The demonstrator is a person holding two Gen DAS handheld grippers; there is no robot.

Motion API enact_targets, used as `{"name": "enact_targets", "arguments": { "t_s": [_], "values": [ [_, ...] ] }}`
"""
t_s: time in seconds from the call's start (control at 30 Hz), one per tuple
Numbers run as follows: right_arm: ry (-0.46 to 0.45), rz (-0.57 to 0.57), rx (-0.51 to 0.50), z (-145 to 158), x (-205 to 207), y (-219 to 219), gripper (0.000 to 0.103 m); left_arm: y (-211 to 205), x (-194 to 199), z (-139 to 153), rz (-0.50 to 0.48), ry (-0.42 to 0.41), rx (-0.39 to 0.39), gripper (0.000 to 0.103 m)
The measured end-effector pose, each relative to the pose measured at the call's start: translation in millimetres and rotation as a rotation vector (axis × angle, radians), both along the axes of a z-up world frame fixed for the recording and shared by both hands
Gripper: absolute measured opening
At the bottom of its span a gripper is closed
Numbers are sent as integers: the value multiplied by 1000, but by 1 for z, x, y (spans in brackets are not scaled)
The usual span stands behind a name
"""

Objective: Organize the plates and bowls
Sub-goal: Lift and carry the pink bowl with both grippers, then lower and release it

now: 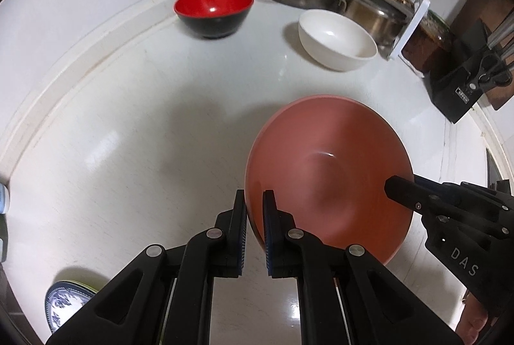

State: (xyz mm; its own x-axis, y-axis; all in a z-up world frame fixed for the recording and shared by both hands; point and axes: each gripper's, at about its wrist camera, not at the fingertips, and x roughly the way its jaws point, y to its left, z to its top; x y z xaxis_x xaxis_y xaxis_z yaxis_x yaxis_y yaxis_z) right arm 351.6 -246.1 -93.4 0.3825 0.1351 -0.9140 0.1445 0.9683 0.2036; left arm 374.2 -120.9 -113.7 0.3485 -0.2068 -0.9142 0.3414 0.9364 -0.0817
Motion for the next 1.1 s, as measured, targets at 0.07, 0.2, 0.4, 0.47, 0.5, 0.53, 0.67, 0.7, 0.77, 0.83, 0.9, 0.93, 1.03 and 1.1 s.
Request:
{"name": "enact_targets", "arguments": {
  "t_s": [0.07,0.2,0.4,0.47,0.5,0.53,0.67,0.7,0.77,0.83,0.9,0.93,1.03,1.1],
  "values": [
    [10,-4,3,-4,-1,-2,12,-3,0,-6,-2,13,6,11],
    [29,-4,-7,-14,-5,-7,12,-7,-2,-15,-7,31,10,11],
    [47,-5,-13,-22,-6,-11,12,-11,-3,-24,-10,53,17,11],
    [48,-3,-15,-24,-7,-13,12,-13,-3,-26,-12,57,23,11],
    [50,-4,-15,-24,-7,-13,12,-13,-3,-27,-13,59,24,11],
    [52,-4,-14,-25,-7,-13,12,-14,-3,-28,-10,62,25,11],
    [56,-2,-11,-26,-6,-14,12,-15,-3,-29,-8,61,26,11],
    [56,0,-10,-27,-6,-14,13,-15,-3,-29,-7,62,25,11],
    [57,1,-6,-28,-6,-14,13,-15,-3,-29,-6,61,25,11],
    [61,2,0,-29,-6,-14,13,-16,-3,-29,-7,62,25,11],
    [63,4,5,-29,-6,-15,13,-17,-3,-30,-11,67,32,12],
    [63,5,7,-30,-5,-15,13,-17,-3,-30,-12,69,37,12],
    [62,9,11,-30,-5,-15,13,-18,-4,-30,-16,66,47,12],
    [60,12,12,-31,-5,-16,13,-18,-5,-29,-18,53,55,16]
  ]
}}
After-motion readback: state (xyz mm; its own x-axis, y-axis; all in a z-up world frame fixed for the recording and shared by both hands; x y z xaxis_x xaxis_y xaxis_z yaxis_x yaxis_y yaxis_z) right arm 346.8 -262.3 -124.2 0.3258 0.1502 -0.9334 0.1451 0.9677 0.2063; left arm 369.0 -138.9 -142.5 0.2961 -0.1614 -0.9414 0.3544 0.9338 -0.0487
